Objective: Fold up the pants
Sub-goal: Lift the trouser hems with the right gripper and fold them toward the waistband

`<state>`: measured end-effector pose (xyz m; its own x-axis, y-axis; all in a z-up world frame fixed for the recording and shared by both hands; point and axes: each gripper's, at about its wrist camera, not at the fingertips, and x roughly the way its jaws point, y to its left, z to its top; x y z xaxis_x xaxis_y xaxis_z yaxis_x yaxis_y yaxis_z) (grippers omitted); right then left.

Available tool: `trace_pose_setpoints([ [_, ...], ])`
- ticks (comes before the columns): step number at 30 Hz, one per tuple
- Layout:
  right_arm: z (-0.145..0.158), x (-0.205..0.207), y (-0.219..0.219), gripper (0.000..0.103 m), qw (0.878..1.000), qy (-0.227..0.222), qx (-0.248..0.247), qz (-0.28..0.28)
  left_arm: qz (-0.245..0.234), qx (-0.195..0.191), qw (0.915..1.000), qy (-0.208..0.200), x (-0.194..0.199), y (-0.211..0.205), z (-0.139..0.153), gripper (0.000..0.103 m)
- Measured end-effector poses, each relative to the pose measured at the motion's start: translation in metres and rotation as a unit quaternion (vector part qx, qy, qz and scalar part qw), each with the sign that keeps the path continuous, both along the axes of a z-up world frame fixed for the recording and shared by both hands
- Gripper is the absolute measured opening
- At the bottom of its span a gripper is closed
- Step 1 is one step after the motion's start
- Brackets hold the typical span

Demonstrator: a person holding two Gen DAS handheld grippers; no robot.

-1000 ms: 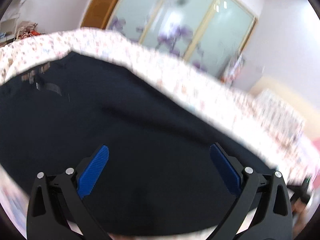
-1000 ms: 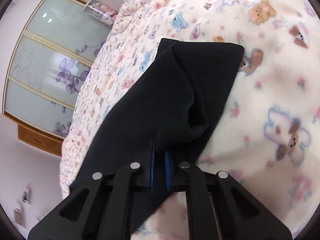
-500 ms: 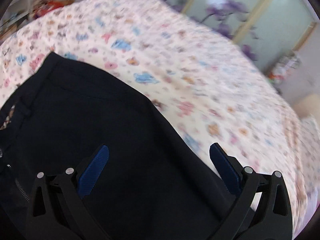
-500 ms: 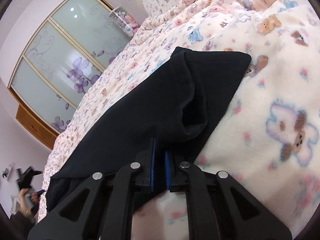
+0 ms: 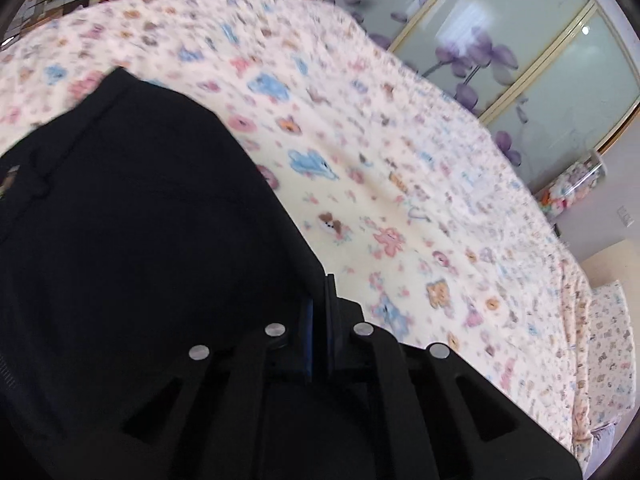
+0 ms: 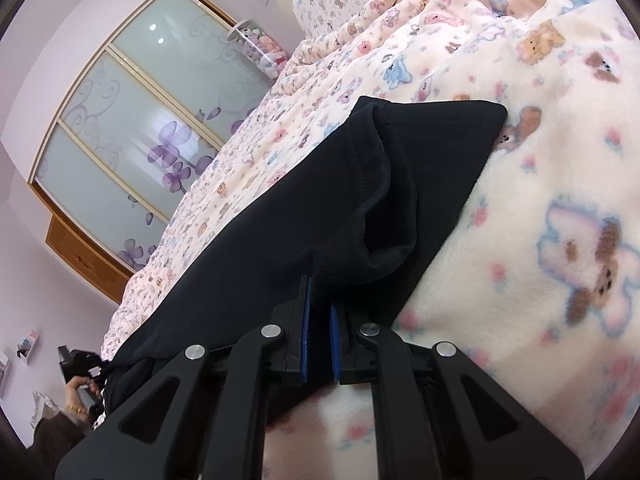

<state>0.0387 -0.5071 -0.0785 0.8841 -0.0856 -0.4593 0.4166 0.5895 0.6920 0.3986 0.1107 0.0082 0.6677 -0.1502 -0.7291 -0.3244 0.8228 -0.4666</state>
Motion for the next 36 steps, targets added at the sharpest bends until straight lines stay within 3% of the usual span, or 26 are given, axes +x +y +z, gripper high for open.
trace_pose_setpoints([
  [6, 0.005, -0.002, -0.004, 0.008, 1.000, -0.012, 0.009, 0.005, 0.006, -0.005, 0.9977, -0.068, -0.094, 0.018, 0.040, 0.004],
  [12, 0.038, 0.002, -0.015, 0.008, 0.999, -0.018, -0.027, 0.014, 0.011, -0.004, 0.9926, -0.121, -0.221, 0.030, 0.058, 0.004],
  [15, 0.052, 0.000, -0.035, 0.008, 1.000, -0.027, -0.012, 0.001, 0.024, -0.012, 0.9905, -0.135, -0.280, 0.034, 0.046, 0.004],
  [19, 0.062, -0.006, -0.049, 0.008, 0.999, -0.027, -0.004, -0.018, 0.045, -0.045, 0.9921, -0.108, -0.337, 0.042, 0.010, 0.005],
  [23, 0.060, -0.007, -0.051, 0.008, 1.000, -0.006, -0.002, -0.024, 0.044, -0.046, 0.9949, -0.078, -0.351, 0.043, -0.019, 0.007],
  [26, 0.056, -0.005, -0.052, 0.008, 1.000, 0.019, -0.005, -0.019, 0.043, -0.032, 0.9951, -0.083, -0.356, 0.043, -0.016, 0.013],
  [28, 0.052, -0.004, -0.054, 0.008, 1.000, 0.030, 0.005, -0.007, 0.048, -0.006, 0.9934, -0.104, -0.363, 0.042, -0.004, 0.025],
  [30, 0.049, -0.005, -0.059, 0.009, 0.999, 0.040, 0.018, 0.002, 0.059, 0.029, 0.9891, -0.131, -0.376, 0.046, 0.009, 0.063],
  [32, 0.044, -0.007, -0.063, 0.012, 0.998, 0.049, 0.045, 0.007, 0.071, 0.069, 0.9804, -0.170, -0.385, 0.042, 0.025, 0.084],
  [34, 0.039, -0.009, -0.068, 0.019, 0.996, 0.055, 0.075, 0.011, 0.058, 0.107, 0.9721, -0.200, -0.382, 0.033, 0.040, 0.095],
  [36, 0.035, -0.010, -0.073, 0.024, 0.993, 0.060, 0.103, 0.011, 0.023, 0.123, 0.9723, -0.197, -0.366, 0.025, 0.045, 0.099],
])
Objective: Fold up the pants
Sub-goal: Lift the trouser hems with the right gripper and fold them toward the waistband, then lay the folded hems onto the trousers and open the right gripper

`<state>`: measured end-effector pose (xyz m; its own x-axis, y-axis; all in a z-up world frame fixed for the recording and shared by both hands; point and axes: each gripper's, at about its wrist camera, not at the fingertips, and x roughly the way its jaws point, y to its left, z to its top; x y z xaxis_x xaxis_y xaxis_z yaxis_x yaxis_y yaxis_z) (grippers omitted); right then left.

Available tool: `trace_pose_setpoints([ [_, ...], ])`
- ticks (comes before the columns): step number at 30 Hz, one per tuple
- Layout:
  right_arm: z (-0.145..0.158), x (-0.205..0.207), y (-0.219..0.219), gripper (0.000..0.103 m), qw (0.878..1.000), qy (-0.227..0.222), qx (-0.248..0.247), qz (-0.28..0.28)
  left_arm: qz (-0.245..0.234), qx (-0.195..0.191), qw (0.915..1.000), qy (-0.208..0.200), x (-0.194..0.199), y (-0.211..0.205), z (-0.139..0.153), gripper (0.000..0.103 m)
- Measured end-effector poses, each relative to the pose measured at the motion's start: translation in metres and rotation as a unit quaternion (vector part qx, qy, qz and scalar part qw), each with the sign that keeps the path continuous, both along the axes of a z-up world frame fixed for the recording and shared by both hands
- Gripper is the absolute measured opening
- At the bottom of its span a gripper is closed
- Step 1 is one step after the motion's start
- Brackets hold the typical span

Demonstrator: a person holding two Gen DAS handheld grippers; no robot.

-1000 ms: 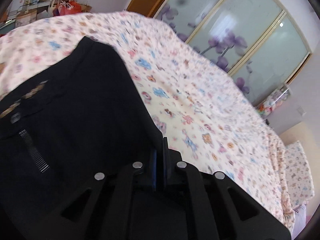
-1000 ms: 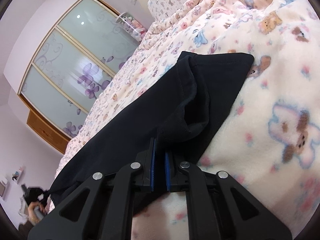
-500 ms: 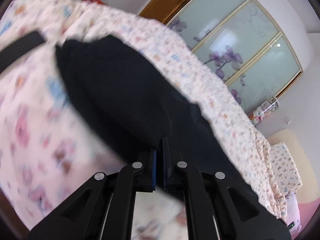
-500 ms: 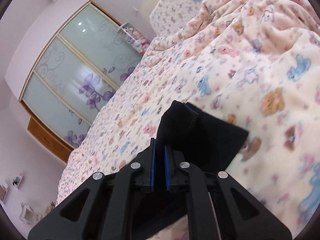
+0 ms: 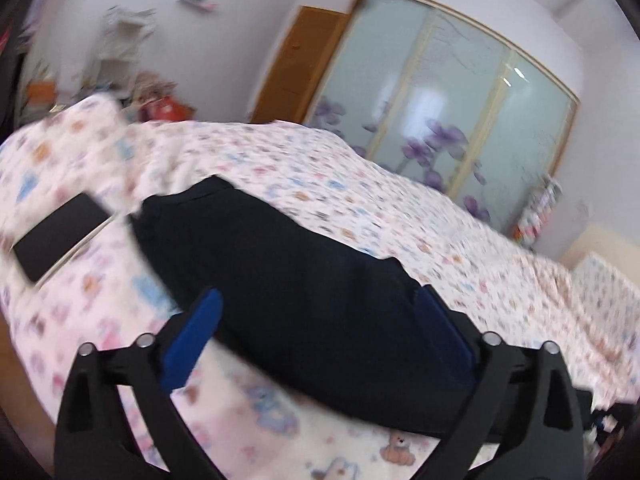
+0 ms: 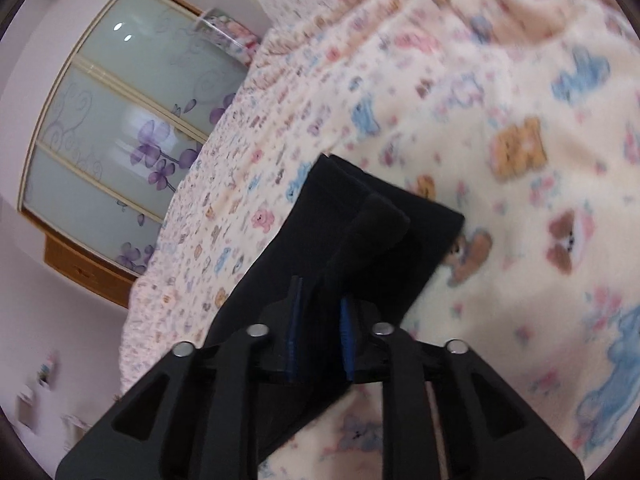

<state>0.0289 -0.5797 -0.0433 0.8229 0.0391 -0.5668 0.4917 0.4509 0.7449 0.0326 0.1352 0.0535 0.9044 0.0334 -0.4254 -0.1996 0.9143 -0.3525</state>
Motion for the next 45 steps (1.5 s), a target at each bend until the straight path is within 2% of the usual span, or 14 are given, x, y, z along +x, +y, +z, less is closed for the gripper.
trace_pose_setpoints([
  [7, -0.015, 0.004, -0.001, 0.028, 0.999, 0.041, 0.026, 0.003, -0.017, 0.081, 0.9942, 0.069, 0.048, -0.034, -0.026, 0.099],
  [10, -0.003, 0.021, 0.009, 0.005, 0.997, 0.045, -0.046, 0.034, -0.016, 0.115, 0.9893, 0.088, 0.053, -0.043, -0.045, 0.099],
  [14, 0.052, 0.020, 0.021, 0.004, 0.981, -0.071, -0.171, 0.053, -0.017, 0.122, 0.9858, 0.114, 0.058, -0.043, -0.068, 0.099],
  [16, 0.063, 0.013, 0.019, 0.004, 0.971, -0.088, -0.218, 0.040, -0.018, 0.120, 0.9859, 0.115, 0.058, -0.042, -0.072, 0.100],
  [19, 0.015, 0.012, 0.007, 0.004, 0.983, 0.019, -0.175, 0.044, -0.018, 0.134, 0.9842, 0.115, 0.058, -0.047, -0.073, 0.101],
  [22, -0.021, 0.001, 0.004, 0.004, 0.987, 0.057, -0.143, 0.050, -0.014, 0.149, 0.9804, 0.129, 0.060, -0.051, -0.076, 0.101],
  [28, 0.000, -0.013, 0.007, 0.010, 0.984, 0.069, -0.152, 0.053, -0.020, 0.132, 0.9838, 0.119, 0.058, -0.046, -0.076, 0.101],
  [31, 0.020, -0.030, 0.017, 0.019, 0.978, 0.070, -0.196, 0.019, -0.024, 0.120, 0.9865, 0.109, 0.056, -0.042, -0.076, 0.101],
  [35, 0.055, -0.038, 0.054, 0.019, 0.956, 0.039, -0.289, 0.002, -0.029, 0.104, 0.9891, 0.100, 0.053, -0.039, -0.076, 0.101],
  [39, 0.094, 0.013, 0.139, 0.020, 0.916, -0.025, -0.368, 0.156, -0.031, 0.093, 0.9908, 0.093, 0.052, -0.037, -0.076, 0.101],
  [40, 0.098, 0.029, 0.163, 0.031, 0.906, -0.051, -0.360, 0.215, -0.032, 0.090, 0.9914, 0.089, 0.051, -0.036, -0.076, 0.101],
  [41, 0.103, 0.051, 0.195, 0.054, 0.890, -0.075, -0.347, 0.285, -0.034, 0.083, 0.9925, 0.083, 0.049, -0.034, -0.075, 0.101],
  [43, 0.108, 0.089, 0.257, 0.074, 0.846, -0.118, -0.323, 0.408, -0.038, 0.071, 0.9942, 0.072, 0.046, -0.032, -0.075, 0.101],
  [45, 0.109, 0.120, 0.303, 0.074, 0.809, -0.137, -0.296, 0.488, -0.043, 0.053, 0.9961, 0.056, 0.042, -0.027, -0.075, 0.101],
])
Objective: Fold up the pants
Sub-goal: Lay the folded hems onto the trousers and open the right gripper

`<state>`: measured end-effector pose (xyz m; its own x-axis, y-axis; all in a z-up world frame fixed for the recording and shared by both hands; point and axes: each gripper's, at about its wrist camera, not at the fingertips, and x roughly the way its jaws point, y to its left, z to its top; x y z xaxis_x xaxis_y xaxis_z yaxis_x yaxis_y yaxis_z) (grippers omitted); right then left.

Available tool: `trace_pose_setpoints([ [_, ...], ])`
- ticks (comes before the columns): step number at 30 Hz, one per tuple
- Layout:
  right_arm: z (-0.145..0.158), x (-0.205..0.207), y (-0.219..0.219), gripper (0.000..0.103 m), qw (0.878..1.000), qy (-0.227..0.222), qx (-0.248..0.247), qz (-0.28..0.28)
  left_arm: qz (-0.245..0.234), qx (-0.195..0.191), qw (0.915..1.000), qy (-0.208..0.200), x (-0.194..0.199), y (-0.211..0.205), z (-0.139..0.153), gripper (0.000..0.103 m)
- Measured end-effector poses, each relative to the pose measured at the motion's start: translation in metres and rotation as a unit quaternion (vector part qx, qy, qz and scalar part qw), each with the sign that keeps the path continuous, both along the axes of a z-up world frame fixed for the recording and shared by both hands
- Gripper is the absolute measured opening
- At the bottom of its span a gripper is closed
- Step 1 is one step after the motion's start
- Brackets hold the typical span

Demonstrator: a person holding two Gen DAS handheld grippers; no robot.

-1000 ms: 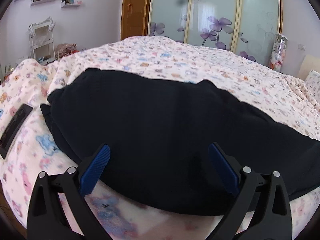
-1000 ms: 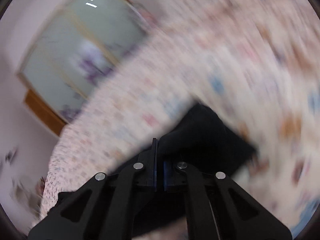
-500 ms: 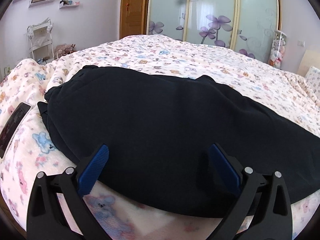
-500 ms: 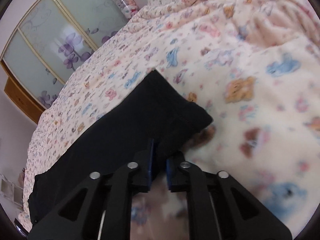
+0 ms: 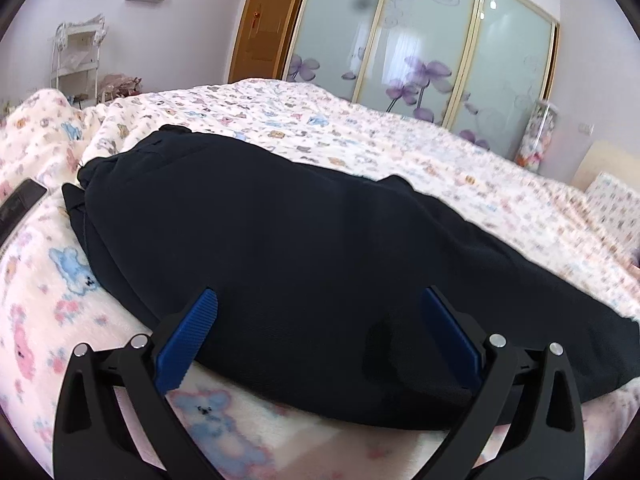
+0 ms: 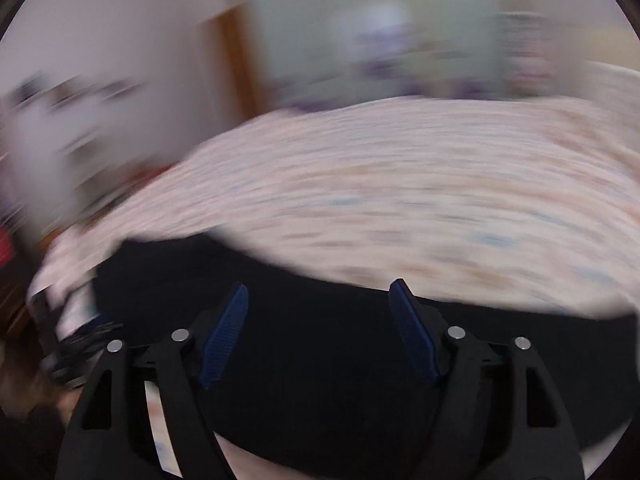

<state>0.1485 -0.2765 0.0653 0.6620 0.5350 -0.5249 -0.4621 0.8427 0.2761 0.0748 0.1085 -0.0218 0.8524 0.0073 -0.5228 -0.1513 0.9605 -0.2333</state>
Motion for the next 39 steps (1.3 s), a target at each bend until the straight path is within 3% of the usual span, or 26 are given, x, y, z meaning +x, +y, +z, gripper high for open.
trace_pose_setpoints([
  [2, -0.003, 0.041, 0.046, 0.073, 0.996, 0.040, 0.022, 0.074, -0.004, -0.016, 0.9998, -0.012, -0.003, 0.004, -0.001, 0.101],
  [4, -0.010, 0.082, 0.079, 0.069, 0.990, 0.087, 0.038, 0.105, -0.007, -0.026, 0.9994, -0.022, -0.005, 0.006, -0.002, 0.101],
  [8, -0.035, 0.150, 0.123, 0.068, 0.976, 0.180, 0.041, 0.117, -0.007, -0.027, 0.9992, -0.027, -0.005, 0.005, -0.002, 0.101],
  [13, -0.062, 0.171, 0.141, 0.058, 0.970, 0.223, 0.000, 0.094, -0.013, -0.046, 0.9981, -0.038, -0.007, 0.009, -0.003, 0.101],
  [16, -0.071, 0.172, 0.153, 0.045, 0.967, 0.235, 0.002, 0.104, -0.015, -0.050, 0.9978, -0.041, -0.007, 0.010, -0.002, 0.101],
  [18, -0.077, 0.169, 0.161, 0.024, 0.966, 0.231, -0.017, 0.112, -0.016, -0.054, 0.9975, -0.043, -0.007, 0.011, -0.002, 0.101],
  [19, -0.079, 0.170, 0.166, 0.006, 0.966, 0.231, -0.024, 0.115, -0.016, -0.056, 0.9973, -0.044, -0.008, 0.012, -0.003, 0.101],
  [22, -0.068, 0.166, 0.179, 0.004, 0.977, 0.182, -0.056, 0.097, -0.017, -0.058, 0.9972, -0.045, -0.008, 0.011, -0.002, 0.101],
  [25, -0.054, 0.177, 0.170, 0.002, 0.986, 0.154, -0.025, 0.051, -0.020, -0.060, 0.9969, -0.047, -0.008, 0.010, -0.002, 0.101],
  [30, -0.075, 0.184, 0.179, 0.002, 0.986, 0.144, -0.077, 0.035, -0.027, -0.059, 0.9970, -0.043, -0.006, 0.008, -0.003, 0.101],
  [33, -0.082, 0.182, 0.175, 0.007, 0.984, 0.158, -0.072, 0.036, -0.026, -0.060, 0.9970, -0.042, -0.007, 0.009, -0.003, 0.101],
  [37, -0.063, 0.170, 0.139, 0.052, 0.988, 0.149, -0.034, 0.001, -0.024, -0.060, 0.9972, -0.039, -0.005, 0.009, -0.004, 0.101],
  [39, -0.053, 0.150, 0.114, 0.053, 0.990, 0.140, 0.001, 0.004, -0.024, -0.058, 0.9974, -0.036, -0.003, 0.010, -0.005, 0.101],
])
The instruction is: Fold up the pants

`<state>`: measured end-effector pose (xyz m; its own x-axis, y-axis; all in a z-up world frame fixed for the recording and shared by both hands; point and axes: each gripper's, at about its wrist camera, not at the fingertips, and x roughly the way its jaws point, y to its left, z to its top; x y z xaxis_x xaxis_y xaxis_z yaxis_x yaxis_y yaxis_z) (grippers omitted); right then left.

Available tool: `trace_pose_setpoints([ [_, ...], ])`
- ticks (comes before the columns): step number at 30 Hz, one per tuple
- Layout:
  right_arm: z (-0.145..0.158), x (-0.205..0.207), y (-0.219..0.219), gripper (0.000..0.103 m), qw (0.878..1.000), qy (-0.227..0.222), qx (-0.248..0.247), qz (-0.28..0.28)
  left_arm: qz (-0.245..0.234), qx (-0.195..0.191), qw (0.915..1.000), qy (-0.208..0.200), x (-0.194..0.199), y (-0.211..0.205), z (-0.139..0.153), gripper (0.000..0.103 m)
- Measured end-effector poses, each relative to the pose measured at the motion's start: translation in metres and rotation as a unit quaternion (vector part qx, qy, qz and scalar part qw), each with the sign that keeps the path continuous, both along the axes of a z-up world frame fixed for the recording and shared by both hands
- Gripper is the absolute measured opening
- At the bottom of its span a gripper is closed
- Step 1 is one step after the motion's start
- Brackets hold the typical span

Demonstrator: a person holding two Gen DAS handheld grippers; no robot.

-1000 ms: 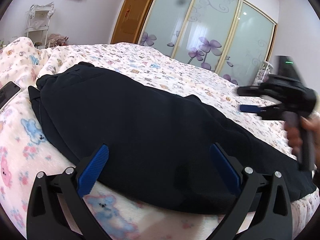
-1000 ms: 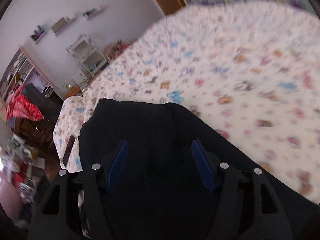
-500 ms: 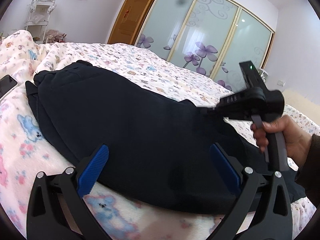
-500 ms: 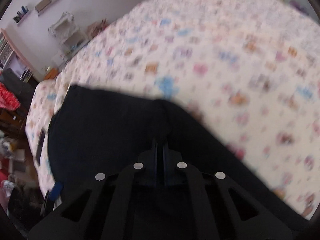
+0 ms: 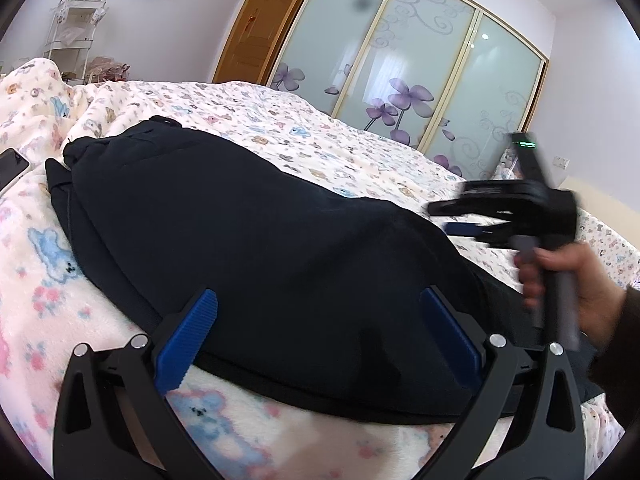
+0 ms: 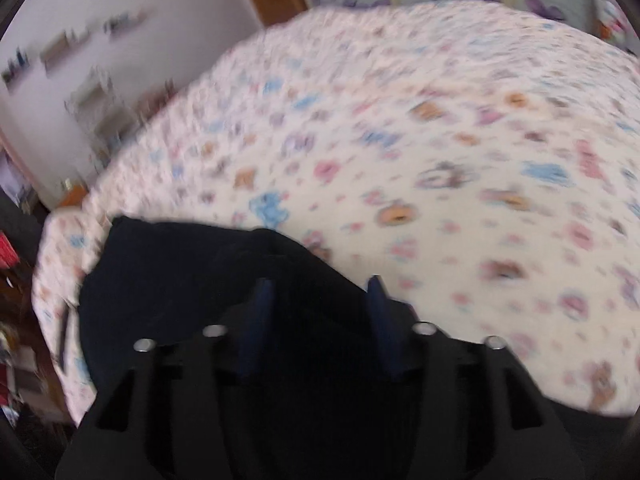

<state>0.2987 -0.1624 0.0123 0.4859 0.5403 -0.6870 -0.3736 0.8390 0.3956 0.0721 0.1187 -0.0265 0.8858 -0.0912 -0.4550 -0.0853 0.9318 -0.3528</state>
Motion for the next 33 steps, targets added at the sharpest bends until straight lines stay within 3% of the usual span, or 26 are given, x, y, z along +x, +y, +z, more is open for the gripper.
trace_pose_setpoints([
  [3, -0.004, -0.031, -0.033, 0.053, 0.999, 0.020, 0.023, -0.011, 0.002, 0.005, 1.0000, 0.006, 0.003, 0.000, 0.000, 0.101],
  [6, -0.038, -0.041, -0.070, 0.053, 0.994, 0.067, -0.014, -0.080, 0.004, 0.011, 0.9998, 0.013, 0.005, -0.001, 0.000, 0.101],
  [8, -0.054, -0.046, -0.100, 0.039, 0.991, 0.086, 0.033, -0.100, 0.004, 0.017, 0.9996, 0.021, 0.007, -0.002, -0.001, 0.101],
  [10, -0.044, -0.060, -0.116, 0.040, 0.987, 0.077, 0.044, -0.131, 0.005, 0.023, 0.9993, 0.029, 0.009, -0.003, -0.001, 0.101],
  [12, -0.027, -0.087, -0.128, 0.042, 0.988, 0.050, 0.068, -0.129, 0.000, 0.024, 0.9990, 0.038, 0.010, -0.002, 0.003, 0.101],
  [13, -0.020, -0.101, -0.134, 0.047, 0.989, 0.036, 0.076, -0.125, -0.007, 0.017, 0.9989, 0.042, 0.010, 0.001, 0.007, 0.101],
  [14, -0.014, -0.120, -0.142, 0.062, 0.989, 0.019, 0.079, -0.123, -0.009, 0.010, 0.9990, 0.043, 0.008, 0.006, 0.012, 0.101],
  [16, -0.011, -0.145, -0.161, 0.073, 0.988, -0.004, 0.076, -0.131, 0.012, -0.001, 0.9995, 0.028, -0.002, 0.017, 0.025, 0.101],
  [18, -0.021, -0.159, -0.184, 0.073, 0.984, -0.006, 0.054, -0.168, 0.033, -0.014, 0.9994, -0.001, -0.012, 0.028, 0.037, 0.101],
  [20, -0.048, -0.156, -0.210, 0.070, 0.975, 0.037, 0.036, -0.214, 0.067, -0.013, 0.9974, -0.022, -0.017, 0.037, 0.049, 0.101],
  [22, -0.057, -0.160, -0.224, 0.056, 0.974, 0.040, 0.050, -0.216, 0.105, 0.014, 0.9943, -0.007, -0.007, 0.043, 0.054, 0.101],
  [25, -0.038, -0.184, -0.233, 0.058, 0.969, 0.008, 0.067, -0.239, 0.124, 0.061, 0.9889, 0.056, 0.015, 0.048, 0.045, 0.101],
  [28, -0.022, -0.219, -0.267, 0.063, 0.949, -0.034, 0.070, -0.304, 0.138, 0.084, 0.9813, 0.104, 0.025, 0.051, 0.021, 0.101],
  [31, -0.020, -0.262, -0.326, 0.063, 0.909, -0.042, 0.072, -0.408, 0.130, 0.084, 0.9785, 0.136, 0.029, 0.053, -0.002, 0.101],
  [33, -0.021, -0.285, -0.368, 0.063, 0.871, -0.041, 0.078, -0.483, 0.132, 0.087, 0.9781, 0.135, 0.029, 0.053, -0.001, 0.101],
])
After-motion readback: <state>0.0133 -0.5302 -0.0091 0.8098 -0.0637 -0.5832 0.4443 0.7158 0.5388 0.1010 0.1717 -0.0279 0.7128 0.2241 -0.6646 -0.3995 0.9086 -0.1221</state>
